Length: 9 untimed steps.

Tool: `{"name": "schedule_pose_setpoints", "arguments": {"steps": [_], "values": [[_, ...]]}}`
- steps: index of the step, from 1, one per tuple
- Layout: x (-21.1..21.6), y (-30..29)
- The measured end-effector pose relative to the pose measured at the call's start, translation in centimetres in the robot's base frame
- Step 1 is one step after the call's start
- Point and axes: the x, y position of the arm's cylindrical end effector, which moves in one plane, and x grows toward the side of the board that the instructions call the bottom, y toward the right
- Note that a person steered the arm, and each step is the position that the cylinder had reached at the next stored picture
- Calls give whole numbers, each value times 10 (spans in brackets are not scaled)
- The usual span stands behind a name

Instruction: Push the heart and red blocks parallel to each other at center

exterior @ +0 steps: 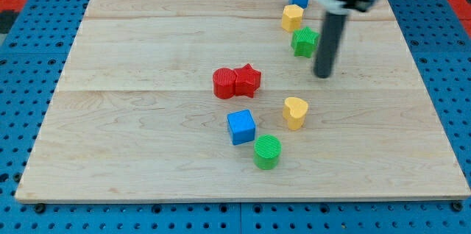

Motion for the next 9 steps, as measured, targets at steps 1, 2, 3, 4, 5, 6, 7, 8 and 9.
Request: {"name": "schedule_pose_setpoints", "arguments": {"steps": [1, 2, 3, 4, 5, 6, 7, 8, 9], "values": [[-40, 18], [-40, -16], [-42, -26], [-39, -70], [-8, -16], [85, 6], [162, -33], [133, -69], [76, -116]]}}
